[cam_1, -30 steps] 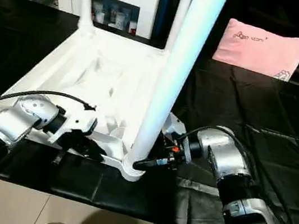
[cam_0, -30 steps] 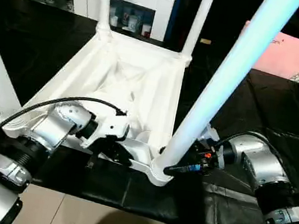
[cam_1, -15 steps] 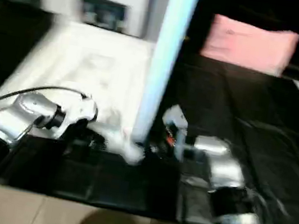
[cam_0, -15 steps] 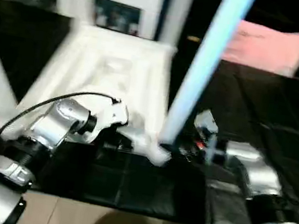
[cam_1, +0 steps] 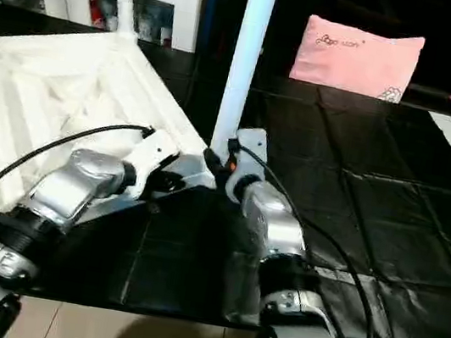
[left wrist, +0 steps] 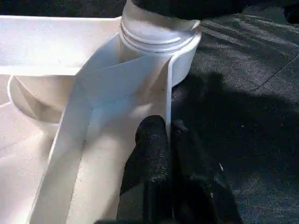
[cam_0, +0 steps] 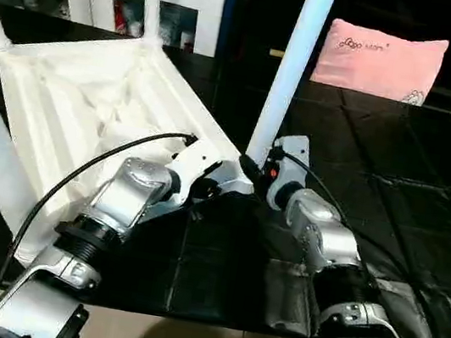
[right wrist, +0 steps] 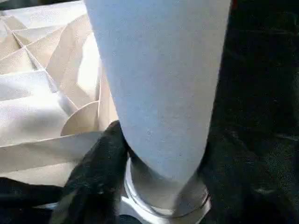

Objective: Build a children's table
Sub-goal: Rotate leg to tighten

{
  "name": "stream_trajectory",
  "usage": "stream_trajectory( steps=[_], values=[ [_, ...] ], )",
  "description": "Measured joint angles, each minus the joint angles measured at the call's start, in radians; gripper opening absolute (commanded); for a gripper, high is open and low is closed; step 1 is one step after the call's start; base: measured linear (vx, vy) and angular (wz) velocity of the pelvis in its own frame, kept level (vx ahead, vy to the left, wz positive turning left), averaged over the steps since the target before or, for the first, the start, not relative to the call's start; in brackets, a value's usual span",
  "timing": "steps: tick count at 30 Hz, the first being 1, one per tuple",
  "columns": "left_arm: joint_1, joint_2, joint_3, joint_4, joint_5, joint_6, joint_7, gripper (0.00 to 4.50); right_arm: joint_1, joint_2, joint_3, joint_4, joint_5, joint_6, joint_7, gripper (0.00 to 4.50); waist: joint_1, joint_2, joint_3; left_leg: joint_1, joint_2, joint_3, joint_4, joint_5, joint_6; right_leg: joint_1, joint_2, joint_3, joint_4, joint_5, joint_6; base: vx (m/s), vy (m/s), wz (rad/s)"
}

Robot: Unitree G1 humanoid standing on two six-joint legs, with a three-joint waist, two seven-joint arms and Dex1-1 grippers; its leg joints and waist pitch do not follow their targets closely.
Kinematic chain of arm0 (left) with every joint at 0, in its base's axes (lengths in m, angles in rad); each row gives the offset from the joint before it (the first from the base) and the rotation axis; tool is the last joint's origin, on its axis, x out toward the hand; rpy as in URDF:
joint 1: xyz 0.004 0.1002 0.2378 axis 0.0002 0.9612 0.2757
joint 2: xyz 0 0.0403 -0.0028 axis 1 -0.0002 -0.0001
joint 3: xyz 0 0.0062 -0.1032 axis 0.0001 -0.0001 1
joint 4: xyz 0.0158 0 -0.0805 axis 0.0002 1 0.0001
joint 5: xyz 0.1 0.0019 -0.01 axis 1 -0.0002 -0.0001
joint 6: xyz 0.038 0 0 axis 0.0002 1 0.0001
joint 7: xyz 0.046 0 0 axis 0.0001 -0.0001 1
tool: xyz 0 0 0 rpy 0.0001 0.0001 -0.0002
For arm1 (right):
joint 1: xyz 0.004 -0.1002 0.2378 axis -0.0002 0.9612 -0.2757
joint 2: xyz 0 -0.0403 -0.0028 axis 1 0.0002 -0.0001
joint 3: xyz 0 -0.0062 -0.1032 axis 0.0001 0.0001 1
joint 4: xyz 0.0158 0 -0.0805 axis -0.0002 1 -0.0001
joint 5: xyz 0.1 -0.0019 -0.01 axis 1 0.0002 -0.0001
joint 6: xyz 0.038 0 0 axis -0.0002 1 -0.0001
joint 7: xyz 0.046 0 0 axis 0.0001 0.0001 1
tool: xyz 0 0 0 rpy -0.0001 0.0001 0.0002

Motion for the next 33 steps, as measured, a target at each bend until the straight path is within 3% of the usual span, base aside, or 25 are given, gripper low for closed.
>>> stream_trajectory(
  steps=[2,9,17,20,28,33],
  values=[
    [0.000,0.004,-0.009,-0.001,0.001,-0.001,-0.001,0.00,0.000,0.001,0.000,0.004,0.000,-0.005,-0.001,3.10,0.000,0.000,0.000,0.000,0.000,0.000,0.000,0.000,0.000,0.000,0.000,0.000,0.000,0.000,0.000,0.000,0.000,0.00],
    [0.000,0.041,-0.028,-0.008,-0.001,-0.033,-0.045,0.00,0.018,-0.029,0.025,0.006,-0.008,-0.038,0.078,3.58,0.000,0.000,0.000,-0.002,0.000,0.000,-0.002,0.000,0.000,-0.002,0.000,0.000,-0.001,0.000,0.000,0.000,0.000,0.00],
    [0.011,0.156,-0.037,0.013,-0.041,-0.149,-0.241,0.00,0.121,-0.186,0.066,-0.108,0.076,-0.044,0.472,4.17,0.013,-0.001,0.001,-0.002,0.001,0.000,-0.002,0.000,0.001,-0.002,0.000,0.000,-0.001,0.000,0.000,0.000,0.000,0.00],
    [0.019,0.193,-0.047,0.024,-0.051,-0.218,-0.328,0.00,0.124,-0.283,0.083,-0.151,0.115,-0.039,0.642,4.45,0.030,-0.001,0.002,-0.001,0.001,0.000,0.000,0.000,0.001,-0.002,0.000,0.000,-0.002,0.000,0.000,0.000,0.000,0.00],
    [0.039,0.273,-0.073,0.042,-0.080,-0.385,-0.507,0.00,0.111,-0.425,0.143,-0.176,0.125,-0.035,0.927,4.45,0.060,-0.001,0.002,-0.001,0.001,0.000,0.000,0.000,0.001,-0.002,-0.001,0.000,-0.001,0.002,-0.004,0.000,0.000,0.00],
    [0.039,0.291,-0.086,0.056,-0.094,-0.434,-0.595,0.00,0.082,-0.474,0.188,-0.135,0.095,-0.082,1.017,4.45,0.074,-0.001,0.002,-0.001,0.002,0.000,0.002,0.000,0.001,-0.001,-0.001,0.000,-0.001,0.003,-0.005,0.000,0.000,0.00]
  ],
)
